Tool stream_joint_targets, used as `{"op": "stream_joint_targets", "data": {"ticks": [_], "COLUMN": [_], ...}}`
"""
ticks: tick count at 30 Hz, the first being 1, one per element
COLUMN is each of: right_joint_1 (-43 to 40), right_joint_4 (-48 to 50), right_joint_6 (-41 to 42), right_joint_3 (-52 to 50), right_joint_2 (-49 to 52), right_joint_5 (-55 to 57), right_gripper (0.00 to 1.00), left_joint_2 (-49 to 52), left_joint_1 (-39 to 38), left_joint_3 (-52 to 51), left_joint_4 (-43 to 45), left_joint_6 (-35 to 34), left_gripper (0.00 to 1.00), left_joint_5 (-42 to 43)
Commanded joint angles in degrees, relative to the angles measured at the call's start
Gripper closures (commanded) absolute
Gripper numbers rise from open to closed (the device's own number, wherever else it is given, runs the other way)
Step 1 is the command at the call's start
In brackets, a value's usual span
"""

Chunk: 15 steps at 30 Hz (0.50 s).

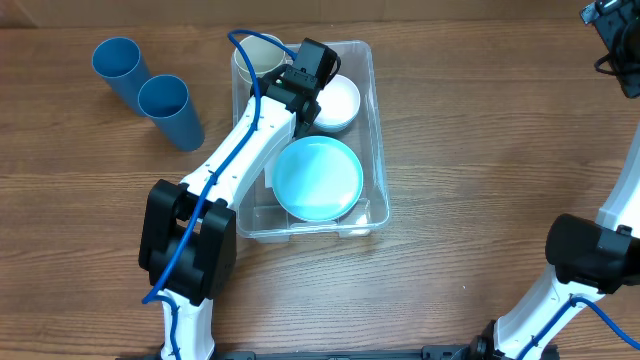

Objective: Pack container

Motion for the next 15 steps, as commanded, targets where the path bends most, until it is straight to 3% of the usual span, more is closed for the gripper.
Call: {"op": "stream_joint_targets", "data": {"ticks": [1, 7, 15], "right_joint_1": [0.1, 0.1, 0.1], "right_joint_4": [0.3, 0.3, 0.3], "right_joint_6": [0.3, 0.3, 0.2], "right_joint_3": [0.3, 0.3, 0.3], "right_joint_2": [-0.4, -0.4, -0.4], "right_joint_5": [0.1, 0.1, 0.1], "right_gripper": [0.0, 0.0, 0.0], "left_joint_2": [2.0, 4.4, 8.5], "left_joint_1": [-0.1, -0.1, -0.3], "left_joint_3": [-0.9, -0.9, -0.9], "left_joint_4": [2.1, 6.1, 8.3], "left_joint_6": [5.3, 12.5, 12.6], "left_gripper": [0.96, 0.96, 0.96], "left_joint_5": [-0.6, -0.6, -1.6]}}
